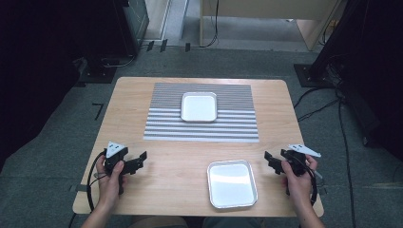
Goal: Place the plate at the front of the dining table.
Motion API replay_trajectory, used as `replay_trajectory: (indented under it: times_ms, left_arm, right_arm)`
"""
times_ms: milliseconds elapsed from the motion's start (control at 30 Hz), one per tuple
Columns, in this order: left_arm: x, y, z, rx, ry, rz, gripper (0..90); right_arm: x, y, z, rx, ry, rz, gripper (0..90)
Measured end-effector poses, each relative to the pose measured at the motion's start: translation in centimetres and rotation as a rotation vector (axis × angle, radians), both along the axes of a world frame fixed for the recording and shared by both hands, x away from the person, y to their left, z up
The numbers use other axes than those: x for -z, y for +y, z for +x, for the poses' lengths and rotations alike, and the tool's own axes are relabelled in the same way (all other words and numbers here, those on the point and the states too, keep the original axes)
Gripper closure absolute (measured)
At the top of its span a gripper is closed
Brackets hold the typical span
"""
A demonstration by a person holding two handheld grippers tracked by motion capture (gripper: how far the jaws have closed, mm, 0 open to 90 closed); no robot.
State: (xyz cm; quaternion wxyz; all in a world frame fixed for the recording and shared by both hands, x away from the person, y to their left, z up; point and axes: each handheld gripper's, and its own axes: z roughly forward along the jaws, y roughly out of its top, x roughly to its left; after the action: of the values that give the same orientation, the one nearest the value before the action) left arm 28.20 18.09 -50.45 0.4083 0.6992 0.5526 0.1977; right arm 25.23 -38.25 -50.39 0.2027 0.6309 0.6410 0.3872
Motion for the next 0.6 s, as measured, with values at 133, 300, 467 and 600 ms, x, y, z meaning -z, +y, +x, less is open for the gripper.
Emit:
replay_trajectory:
  times_ms: [133, 300, 467, 600]
  left_arm:
    - [0.3, 1.3, -0.8, -0.015, 0.012, -0.005, 16.7]
    - [0.4, 2.4, -1.5, -0.033, 0.016, -0.002, 16.7]
    - [0.5, 3.7, -2.5, -0.050, 0.021, 0.003, 16.7]
    - [0.7, 5.0, -3.3, -0.074, 0.021, 0.019, 16.7]
  right_arm:
    - [0.4, -1.1, -1.3, 0.015, 0.006, -0.003, 25.8]
    - [0.3, -2.1, -2.3, 0.025, 0.000, -0.008, 25.8]
    - [0.3, -3.1, -3.6, 0.035, 0.004, -0.022, 24.8]
    - [0.4, -3.7, -4.4, 0.043, -0.001, -0.031, 23.9]
